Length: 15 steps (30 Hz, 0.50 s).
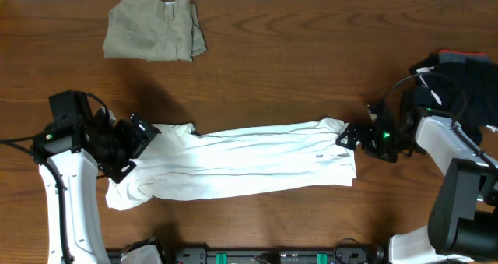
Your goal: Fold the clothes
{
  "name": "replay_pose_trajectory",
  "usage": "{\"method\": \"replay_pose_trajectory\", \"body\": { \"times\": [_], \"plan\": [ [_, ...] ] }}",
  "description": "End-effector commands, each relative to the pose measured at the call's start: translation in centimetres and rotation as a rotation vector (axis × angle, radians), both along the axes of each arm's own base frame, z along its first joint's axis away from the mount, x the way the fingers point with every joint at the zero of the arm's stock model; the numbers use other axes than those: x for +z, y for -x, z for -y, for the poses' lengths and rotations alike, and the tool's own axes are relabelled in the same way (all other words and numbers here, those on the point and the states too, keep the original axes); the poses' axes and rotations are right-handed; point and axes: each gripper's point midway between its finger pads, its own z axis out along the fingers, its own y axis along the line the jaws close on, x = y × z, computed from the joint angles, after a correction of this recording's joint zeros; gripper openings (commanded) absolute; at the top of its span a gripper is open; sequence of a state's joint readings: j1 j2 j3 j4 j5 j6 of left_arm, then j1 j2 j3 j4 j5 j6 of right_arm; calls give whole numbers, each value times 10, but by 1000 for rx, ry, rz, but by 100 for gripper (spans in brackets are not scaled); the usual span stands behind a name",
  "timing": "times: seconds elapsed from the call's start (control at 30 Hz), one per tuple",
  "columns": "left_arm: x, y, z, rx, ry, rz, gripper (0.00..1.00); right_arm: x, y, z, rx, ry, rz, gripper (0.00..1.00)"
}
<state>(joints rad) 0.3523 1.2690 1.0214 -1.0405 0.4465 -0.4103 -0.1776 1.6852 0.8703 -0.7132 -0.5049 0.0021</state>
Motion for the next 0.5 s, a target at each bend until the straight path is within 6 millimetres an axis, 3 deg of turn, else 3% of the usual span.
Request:
{"method": "replay_pose_trajectory", "body": {
  "times": [0.0,0.17,0.47],
  "plan": [
    [0,1,3,-18,6,5,98,-16,9,16,50,87,-15,99],
    [0,1,3,-22,5,3,98,-17,5,5,62,31,12,99],
    [0,3,3,-35,3,2,98,-50,35,-40,163,-32,-94,99]
  ]
}}
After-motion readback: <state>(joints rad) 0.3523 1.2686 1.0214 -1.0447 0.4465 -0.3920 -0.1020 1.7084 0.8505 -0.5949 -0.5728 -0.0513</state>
